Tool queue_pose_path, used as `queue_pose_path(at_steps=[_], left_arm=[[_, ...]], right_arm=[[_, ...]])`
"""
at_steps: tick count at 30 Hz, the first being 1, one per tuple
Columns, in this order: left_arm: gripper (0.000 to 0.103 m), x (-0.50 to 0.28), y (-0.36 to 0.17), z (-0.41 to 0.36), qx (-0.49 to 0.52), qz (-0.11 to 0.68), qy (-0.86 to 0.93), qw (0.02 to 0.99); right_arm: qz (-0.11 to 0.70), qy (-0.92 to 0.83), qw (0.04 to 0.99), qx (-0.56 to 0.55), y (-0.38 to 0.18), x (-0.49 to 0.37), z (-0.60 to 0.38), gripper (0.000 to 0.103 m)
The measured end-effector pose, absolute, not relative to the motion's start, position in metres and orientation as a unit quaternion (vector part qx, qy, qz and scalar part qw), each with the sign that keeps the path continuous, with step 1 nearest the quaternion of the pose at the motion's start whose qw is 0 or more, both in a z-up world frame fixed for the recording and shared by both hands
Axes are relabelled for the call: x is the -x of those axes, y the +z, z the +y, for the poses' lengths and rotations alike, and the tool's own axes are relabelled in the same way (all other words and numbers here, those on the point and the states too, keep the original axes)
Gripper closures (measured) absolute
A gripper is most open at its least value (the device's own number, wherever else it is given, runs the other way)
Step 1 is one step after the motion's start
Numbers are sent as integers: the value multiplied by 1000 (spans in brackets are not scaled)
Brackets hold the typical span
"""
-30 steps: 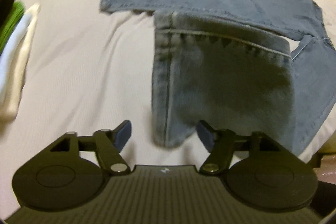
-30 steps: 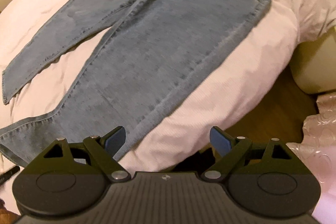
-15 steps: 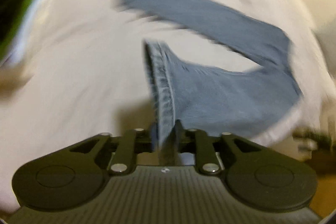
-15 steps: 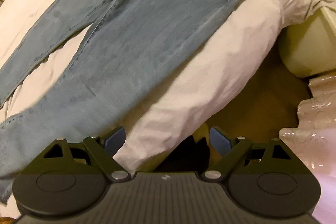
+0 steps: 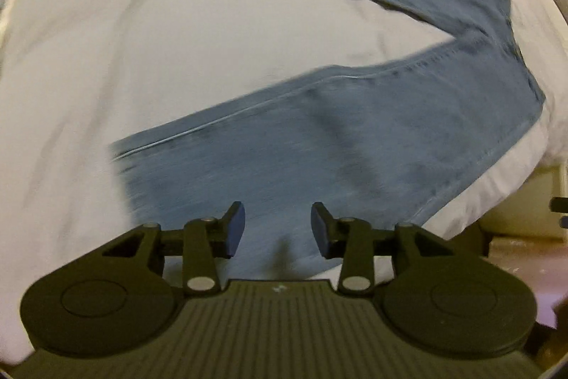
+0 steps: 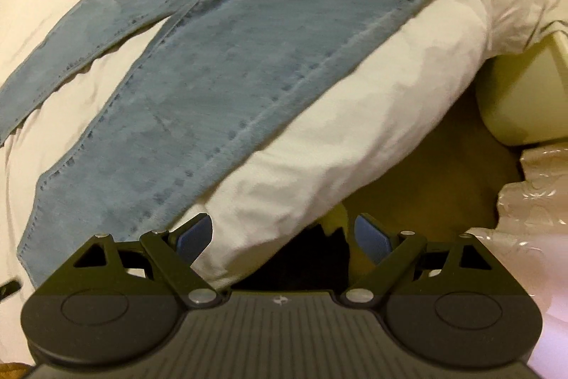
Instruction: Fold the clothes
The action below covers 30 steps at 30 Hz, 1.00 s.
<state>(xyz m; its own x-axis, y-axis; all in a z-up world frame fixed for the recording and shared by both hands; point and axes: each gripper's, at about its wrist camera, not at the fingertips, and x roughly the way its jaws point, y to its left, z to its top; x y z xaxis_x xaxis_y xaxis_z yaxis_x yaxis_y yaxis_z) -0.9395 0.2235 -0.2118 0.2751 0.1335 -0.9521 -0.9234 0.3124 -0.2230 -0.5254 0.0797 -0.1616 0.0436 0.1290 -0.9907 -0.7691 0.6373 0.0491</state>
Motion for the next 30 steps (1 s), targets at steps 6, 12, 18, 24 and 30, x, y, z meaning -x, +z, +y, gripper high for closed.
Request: queue_pose_path(at_steps=[6,12,18,24,30], left_arm=[[59,990,-241,215,486,425,466,605],[33,1051,-268,216,525,363,530,558],[96,1050,-272,219,537,326,513,585],[94,1054,-231,199,484,326,514,628],[76,1042,-265,210,464,409,524,586]], right_arm=[[610,319,678,258,-160,510,62,14],[616,327,656,288,-179,497,76,14],[596,344,640,342,-187,507,95,14],[590,391,604,367,-205,544,116,14],[549,515,532,387,-230,621,156,37]])
